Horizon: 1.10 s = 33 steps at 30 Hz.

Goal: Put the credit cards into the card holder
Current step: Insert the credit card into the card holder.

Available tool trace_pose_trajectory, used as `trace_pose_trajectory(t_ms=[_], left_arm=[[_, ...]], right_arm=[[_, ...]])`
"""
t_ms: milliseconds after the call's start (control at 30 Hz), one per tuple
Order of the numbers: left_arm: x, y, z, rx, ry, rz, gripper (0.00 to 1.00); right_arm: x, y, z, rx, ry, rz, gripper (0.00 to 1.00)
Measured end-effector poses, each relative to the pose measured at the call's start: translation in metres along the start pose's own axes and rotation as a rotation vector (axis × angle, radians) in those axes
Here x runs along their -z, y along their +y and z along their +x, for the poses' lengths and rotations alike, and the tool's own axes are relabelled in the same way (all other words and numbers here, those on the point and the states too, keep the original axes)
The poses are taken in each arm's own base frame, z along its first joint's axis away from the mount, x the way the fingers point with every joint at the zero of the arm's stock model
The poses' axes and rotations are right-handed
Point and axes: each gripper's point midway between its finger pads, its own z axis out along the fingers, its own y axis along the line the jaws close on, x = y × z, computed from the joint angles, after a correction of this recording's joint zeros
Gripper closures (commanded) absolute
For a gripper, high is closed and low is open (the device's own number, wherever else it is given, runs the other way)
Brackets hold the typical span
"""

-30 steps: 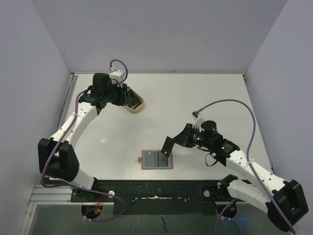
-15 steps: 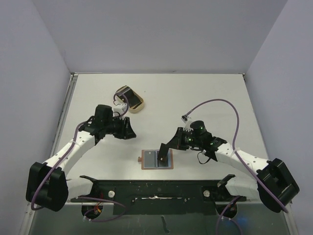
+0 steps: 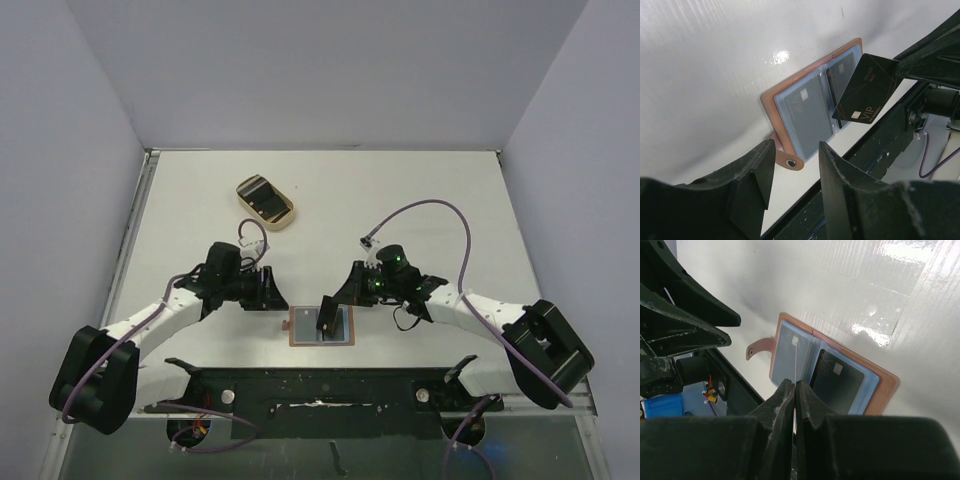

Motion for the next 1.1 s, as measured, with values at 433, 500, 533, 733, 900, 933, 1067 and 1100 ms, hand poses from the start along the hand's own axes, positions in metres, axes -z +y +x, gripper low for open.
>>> trace_pose_trajectory(t_ms=[433, 500, 533, 733, 900, 933, 1067, 1100], left_arm=[[-0.022, 0.008, 0.022, 0.006, 0.08, -0.063, 0.62], [-0.024, 0.011, 0.026, 0.002, 0.091, -0.08, 0.63], [-0.025, 0.012, 0.028, 0.001, 0.097, -0.09, 0.63], [-0.031, 0.02, 0.037, -0.002, 0.13, -0.131, 0.69], [-0.032, 0.02, 0.038, -0.007, 0.132, -0.136, 0.74], [-0.033, 0.02, 0.038, -0.006, 0.133, -0.136, 0.75], [-0.034, 0.021, 0.039, -0.003, 0.139, -0.135, 0.78], [-0.034, 0.021, 0.039, -0.003, 0.14, -0.135, 0.78]], right_arm=[[-0.009, -0.004, -0.003, 0.018, 0.001, 0.005, 0.98], [-0.01, -0.006, -0.002, 0.02, 0.004, 0.011, 0.98], [-0.01, -0.007, -0.002, 0.021, 0.005, 0.012, 0.98], [-0.01, -0.011, -0.002, 0.038, 0.002, 0.028, 0.98], [-0.01, -0.013, -0.001, 0.05, 0.005, 0.036, 0.98], [-0.01, -0.013, -0.001, 0.051, 0.006, 0.036, 0.98], [-0.01, -0.014, -0.001, 0.058, 0.004, 0.039, 0.98], [-0.01, -0.014, -0.001, 0.059, 0.003, 0.04, 0.98]])
